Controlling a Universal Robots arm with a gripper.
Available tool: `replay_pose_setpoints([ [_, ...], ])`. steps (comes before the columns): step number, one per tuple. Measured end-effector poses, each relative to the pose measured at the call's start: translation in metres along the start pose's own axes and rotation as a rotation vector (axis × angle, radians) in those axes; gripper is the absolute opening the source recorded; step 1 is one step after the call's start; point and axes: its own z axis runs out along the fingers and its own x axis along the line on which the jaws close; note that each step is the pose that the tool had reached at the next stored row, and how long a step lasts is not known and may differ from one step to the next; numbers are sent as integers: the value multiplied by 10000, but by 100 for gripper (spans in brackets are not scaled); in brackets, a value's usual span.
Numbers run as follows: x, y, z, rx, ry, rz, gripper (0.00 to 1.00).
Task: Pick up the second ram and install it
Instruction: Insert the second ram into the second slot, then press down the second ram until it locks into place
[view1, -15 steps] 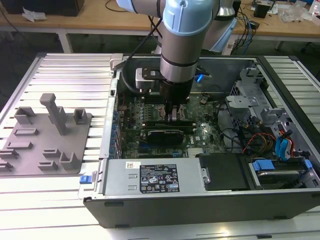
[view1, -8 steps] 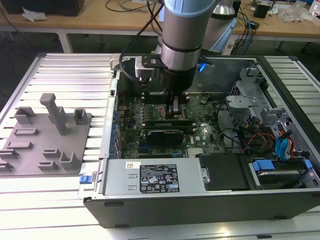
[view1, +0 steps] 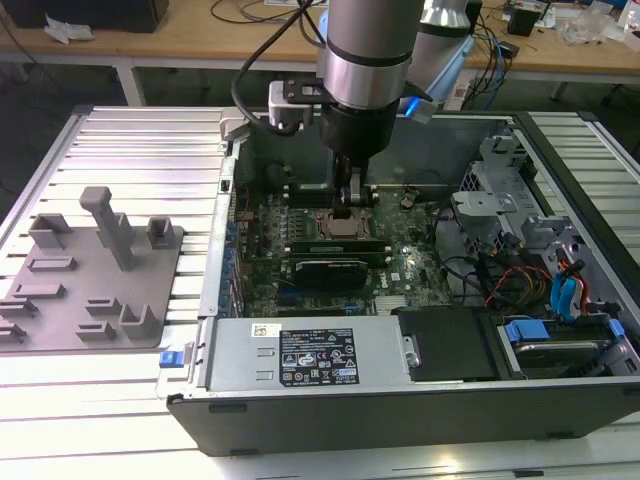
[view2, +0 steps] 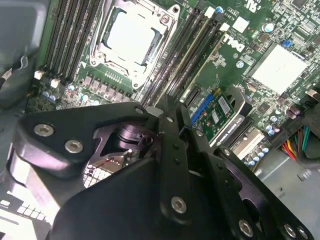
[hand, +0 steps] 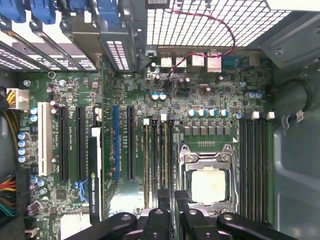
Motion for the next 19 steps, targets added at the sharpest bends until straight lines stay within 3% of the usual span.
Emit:
replay_pose_setpoints([
  [16, -2, 1, -35, 0, 1, 0, 16],
  [17, -2, 1, -38, -1, 1, 0, 8],
  [19, -3, 0, -42, 0, 1, 0, 8],
])
